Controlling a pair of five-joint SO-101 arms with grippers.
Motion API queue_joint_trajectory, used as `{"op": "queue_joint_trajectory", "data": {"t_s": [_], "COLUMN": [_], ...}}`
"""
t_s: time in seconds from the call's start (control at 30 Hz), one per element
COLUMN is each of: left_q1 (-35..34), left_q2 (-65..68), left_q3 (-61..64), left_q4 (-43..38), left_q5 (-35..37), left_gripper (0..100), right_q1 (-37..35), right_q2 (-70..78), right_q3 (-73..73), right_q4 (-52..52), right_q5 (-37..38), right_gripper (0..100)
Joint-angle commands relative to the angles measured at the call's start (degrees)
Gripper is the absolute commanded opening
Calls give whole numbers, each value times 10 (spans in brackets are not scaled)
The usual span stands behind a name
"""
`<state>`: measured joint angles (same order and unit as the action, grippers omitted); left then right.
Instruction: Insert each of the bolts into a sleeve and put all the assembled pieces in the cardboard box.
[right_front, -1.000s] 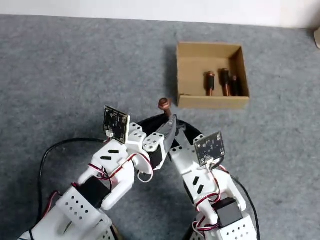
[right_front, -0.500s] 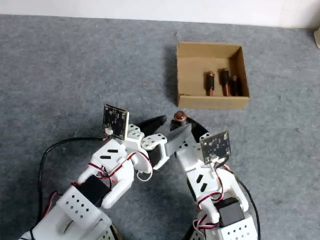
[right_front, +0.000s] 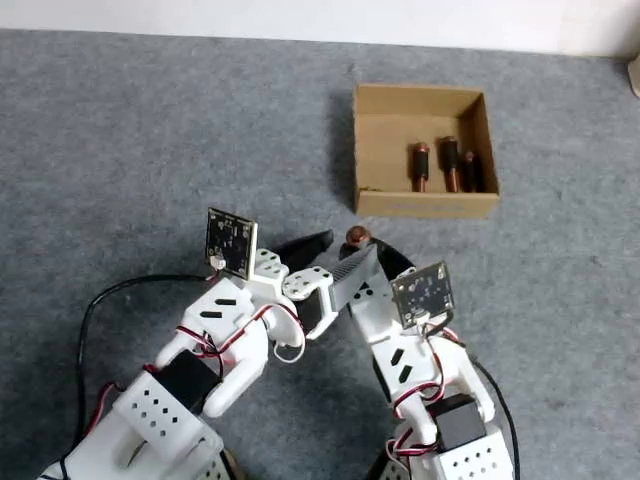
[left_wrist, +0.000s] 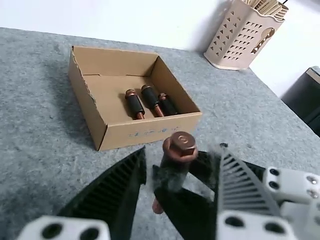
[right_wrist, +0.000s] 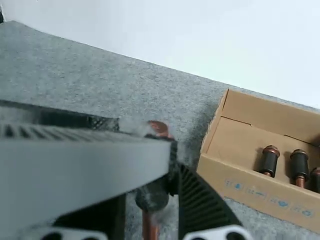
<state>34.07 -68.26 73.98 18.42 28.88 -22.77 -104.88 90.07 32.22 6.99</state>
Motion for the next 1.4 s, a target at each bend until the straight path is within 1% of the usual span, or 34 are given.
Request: {"op": "queue_joint_trajectory", "data": {"t_s": [0.0, 0.03, 0.07, 0.13, 0.23, 0.47, 0.57, 0.67, 0.73, 0.83, 0.9, 1.03, 1.13, 1.2, 1.23, 1.3, 1.37], "left_q1": [24, 28, 30, 30, 31, 36, -18, -102, -146, -179, -196, -253, -293, -312, -318, -329, -334], "left_q2": [-7, -7, -7, -7, -7, -11, -49, -76, -66, -3, 68, 254, 393, 472, 500, 531, 536], "left_q3": [-16, -16, -17, -17, -16, -16, -12, -6, -7, -16, -41, -118, -197, -246, -269, -298, -302], "left_q4": [2, 2, 2, 2, 2, 2, 2, 2, 2, -1, -1, -2, -2, -1, 0, 2, 2], "left_q5": [0, 0, 0, 0, 0, 0, 4, 4, 4, 4, 3, 4, 4, 4, 4, 5, 5], "left_gripper": [76, 27, 0, 27, 3, 6, 6, 6, 6, 6, 6, 6, 6, 6, 6, 6, 6], "right_q1": [-15, -15, -15, -15, -15, -15, -15, -12, -12, -9, 6, 43, 67, 80, 85, 93, 105], "right_q2": [-4, -4, -4, -4, -4, -4, -4, 0, 0, 1, 1, 2, 28, 91, 136, 249, 378], "right_q3": [-5, 0, 5, 14, 31, 36, 37, 37, 37, 33, 31, -27, -58, -82, -116, -193, -293], "right_q4": [-13, -13, -15, -34, -55, -57, -57, -57, -57, -48, -16, -5, -5, -11, -19, -22, -22], "right_q5": [11, 11, 11, 11, 11, 11, 11, 11, 11, 11, 11, 40, 43, 44, 44, 44, 43], "right_gripper": [5, 5, 5, 5, 5, 5, 5, 5, 5, 5, 4, 4, 4, 4, 4, 4, 4]}}
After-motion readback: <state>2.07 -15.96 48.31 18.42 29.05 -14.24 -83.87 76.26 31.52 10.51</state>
